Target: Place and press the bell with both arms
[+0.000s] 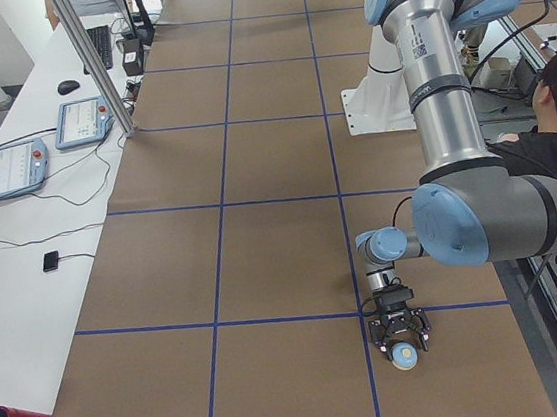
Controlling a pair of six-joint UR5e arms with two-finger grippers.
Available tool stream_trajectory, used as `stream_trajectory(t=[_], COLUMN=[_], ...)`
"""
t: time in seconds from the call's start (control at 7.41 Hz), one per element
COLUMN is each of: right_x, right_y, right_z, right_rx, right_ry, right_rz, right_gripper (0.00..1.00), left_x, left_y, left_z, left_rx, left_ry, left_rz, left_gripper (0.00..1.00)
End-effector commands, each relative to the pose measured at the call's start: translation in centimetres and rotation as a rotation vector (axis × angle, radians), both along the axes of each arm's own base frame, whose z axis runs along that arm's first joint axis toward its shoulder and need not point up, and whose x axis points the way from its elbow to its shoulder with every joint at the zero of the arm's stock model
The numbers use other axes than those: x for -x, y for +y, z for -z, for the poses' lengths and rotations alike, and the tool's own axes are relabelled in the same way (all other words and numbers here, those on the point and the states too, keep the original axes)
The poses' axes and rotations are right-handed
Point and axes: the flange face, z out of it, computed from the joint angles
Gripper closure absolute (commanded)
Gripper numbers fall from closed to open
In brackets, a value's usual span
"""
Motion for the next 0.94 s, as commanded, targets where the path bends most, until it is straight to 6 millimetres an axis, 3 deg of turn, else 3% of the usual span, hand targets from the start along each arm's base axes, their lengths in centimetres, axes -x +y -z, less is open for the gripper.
stream_trajectory(t=[0.0, 0.14, 0.4, 0.54, 0.81], right_x=[0.0, -0.1, 0.0, 0.0, 0.0], right_y=[0.3, 0.3, 0.5, 0.5, 0.5], right_z=[0.1, 0.2, 0.1, 0.3, 0.3], right_rx=[-0.001, -0.002, 0.001, -0.004, -0.004], right_ry=[0.000, 0.000, -0.003, -0.001, -0.003], right_rz=[0.000, -0.002, 0.000, -0.001, 0.000], right_gripper=[0.00, 0.00, 0.00, 0.00, 0.00], left_x=[0.5, 0.7, 0.8, 1.0, 4.3], left_y=[0.1, 0.1, 1.0, 1.0, 1.4], left_z=[-0.7, -1.0, -1.9, -2.0, -2.8], left_rx=[0.003, 0.000, -0.017, -0.016, 0.011], left_ry=[-0.016, -0.026, -0.062, -0.065, -0.096], left_rz=[-0.003, -0.002, -0.004, -0.008, -0.050], left_gripper=[0.06, 0.25, 0.99, 1.00, 1.00])
